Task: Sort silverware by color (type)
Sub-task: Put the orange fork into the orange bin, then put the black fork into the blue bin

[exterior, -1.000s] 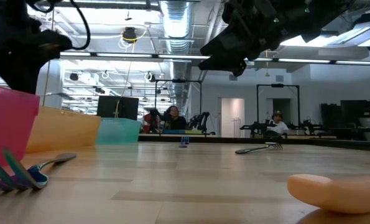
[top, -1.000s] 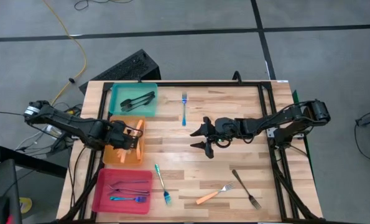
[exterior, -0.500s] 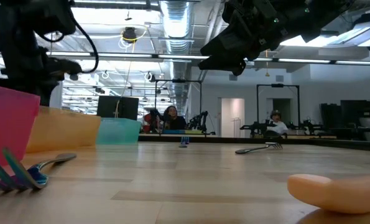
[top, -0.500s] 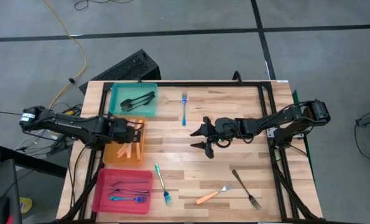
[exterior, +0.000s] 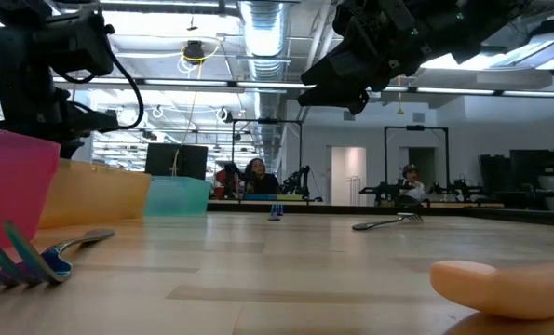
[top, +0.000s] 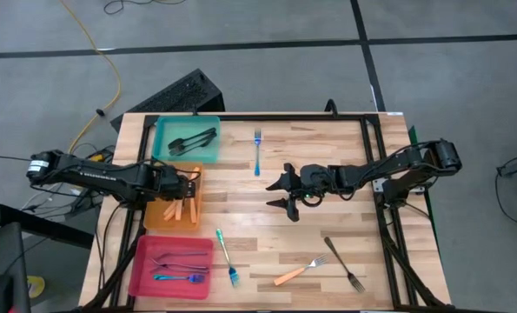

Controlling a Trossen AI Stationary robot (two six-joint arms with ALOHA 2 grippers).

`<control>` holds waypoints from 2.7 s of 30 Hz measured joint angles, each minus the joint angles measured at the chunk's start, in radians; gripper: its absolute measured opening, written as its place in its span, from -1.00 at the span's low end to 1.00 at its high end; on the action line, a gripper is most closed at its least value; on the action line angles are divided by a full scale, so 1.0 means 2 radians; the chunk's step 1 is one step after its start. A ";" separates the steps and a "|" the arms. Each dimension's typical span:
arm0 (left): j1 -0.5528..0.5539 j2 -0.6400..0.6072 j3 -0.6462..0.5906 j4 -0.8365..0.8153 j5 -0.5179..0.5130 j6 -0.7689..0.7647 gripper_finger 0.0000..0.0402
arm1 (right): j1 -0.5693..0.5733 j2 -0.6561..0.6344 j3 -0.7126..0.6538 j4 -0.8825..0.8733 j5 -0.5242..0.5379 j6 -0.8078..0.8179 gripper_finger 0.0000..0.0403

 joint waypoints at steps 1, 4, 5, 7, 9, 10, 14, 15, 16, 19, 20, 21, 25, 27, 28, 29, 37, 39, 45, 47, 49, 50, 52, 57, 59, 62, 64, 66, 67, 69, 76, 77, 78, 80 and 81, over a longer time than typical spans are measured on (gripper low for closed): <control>0.000 0.000 0.000 0.000 -0.002 -0.002 -0.80 | 0.000 0.000 0.000 0.000 0.000 0.000 0.26; 0.000 0.000 -0.001 0.000 -0.012 -0.003 -0.63 | 0.000 0.000 0.000 0.000 0.000 0.000 0.26; 0.000 0.000 -0.001 0.000 -0.013 -0.003 -0.58 | 0.000 0.000 0.000 -0.001 0.000 0.000 0.26; 0.000 0.000 -0.001 0.000 -0.014 -0.003 -0.50 | 0.000 0.000 0.000 -0.002 0.000 0.000 0.26; 0.000 0.000 -0.001 0.000 -0.016 -0.003 -0.45 | 0.000 0.000 0.000 -0.003 0.000 0.000 0.26; 0.000 0.000 -0.001 0.000 -0.018 -0.002 -0.43 | 0.000 0.000 0.000 -0.003 0.000 0.000 0.26; 0.000 0.000 -0.001 0.000 -0.029 0.009 -0.40 | 0.000 0.000 0.000 -0.003 0.000 0.000 0.26; 0.000 0.000 -0.001 0.000 -0.033 0.011 -0.39 | 0.000 0.000 0.000 -0.003 0.000 0.000 0.26; 0.000 0.000 -0.001 0.000 -0.037 0.015 -0.39 | 0.000 0.000 0.000 -0.003 0.000 0.000 0.26; 0.000 0.000 0.000 0.000 -0.037 0.026 -0.39 | 0.000 0.000 0.000 -0.003 0.000 0.000 0.26; 0.000 0.000 0.001 0.000 -0.033 0.029 -0.39 | 0.000 0.000 0.000 -0.003 0.000 0.000 0.26; 0.000 0.000 0.003 -0.001 -0.029 0.032 -0.39 | 0.000 0.000 0.000 -0.003 0.000 0.000 0.26; 0.000 0.000 0.021 -0.001 -0.020 0.058 -0.39 | -0.004 0.000 0.000 -0.003 0.000 -0.001 0.26; 0.000 0.000 0.035 -0.001 -0.018 0.071 -0.39 | -0.007 0.000 0.000 -0.005 0.000 -0.001 0.26; 0.000 0.000 0.044 -0.002 -0.016 0.081 -0.38 | -0.009 0.000 0.000 -0.006 0.000 -0.001 0.26; 0.000 0.000 0.054 -0.001 -0.016 0.096 -0.38 | -0.011 0.000 0.000 -0.007 0.000 -0.001 0.26; -0.011 0.000 0.153 0.000 -0.021 0.271 -0.38 | -0.024 0.000 0.000 -0.014 0.000 -0.001 0.26; -0.024 0.000 0.180 0.007 -0.039 0.320 -0.38 | -0.028 0.000 0.000 -0.024 0.003 -0.001 0.26; -0.075 0.000 0.210 0.143 -0.140 0.430 -0.38 | -0.042 0.000 0.000 -0.081 0.082 0.000 0.26; -0.093 0.001 0.210 0.203 -0.142 0.479 -0.38 | -0.043 0.000 0.000 -0.119 0.101 -0.011 0.26; -0.109 0.006 0.210 0.252 -0.140 0.517 -0.38 | -0.042 0.000 0.000 -0.160 0.112 -0.044 0.26; -0.115 0.008 0.210 0.272 -0.141 0.531 -0.38 | -0.042 -0.002 0.000 -0.181 0.115 -0.065 0.26; -0.127 0.010 0.210 0.301 -0.143 0.553 -0.38 | -0.044 -0.008 0.000 -0.218 0.116 -0.112 0.26; -0.142 0.025 0.210 0.345 -0.142 0.581 -0.38 | -0.065 -0.010 0.006 -0.307 0.117 -0.255 0.26; -0.143 0.032 0.210 0.344 -0.145 0.584 -0.38 | -0.071 -0.011 0.016 -0.345 0.117 -0.323 0.26; -0.144 0.048 0.210 0.341 -0.148 0.587 -0.38 | -0.080 -0.011 0.026 -0.377 0.115 -0.379 0.26; -0.143 0.063 0.210 0.346 -0.147 0.587 -0.38 | -0.091 -0.011 0.027 -0.386 0.102 -0.399 0.26; -0.144 0.075 0.210 0.348 -0.135 0.590 -0.38 | -0.101 -0.010 0.027 -0.396 0.091 -0.415 0.26; -0.143 0.079 0.210 0.348 -0.128 0.590 -0.38 | -0.106 -0.007 0.027 -0.400 0.091 -0.425 0.26; -0.144 0.086 0.210 0.348 -0.118 0.590 -0.38 | -0.113 -0.004 0.027 -0.403 0.088 -0.445 0.26; -0.143 0.089 0.210 0.365 -0.114 0.591 -0.38 | -0.128 -0.005 0.027 -0.401 0.070 -0.482 0.26; -0.143 0.089 0.210 0.368 -0.114 0.593 -0.38 | -0.129 -0.001 0.027 -0.402 0.064 -0.484 0.26; -0.143 0.089 0.210 0.372 -0.113 0.596 -0.38 | -0.131 0.008 0.028 -0.400 0.062 -0.486 0.26; -0.143 0.089 0.210 0.374 -0.114 0.599 -0.38 | -0.132 0.025 0.028 -0.402 0.061 -0.487 0.26; -0.143 0.089 0.210 0.374 -0.114 0.599 -0.38 | -0.132 0.036 0.027 -0.401 0.064 -0.491 0.26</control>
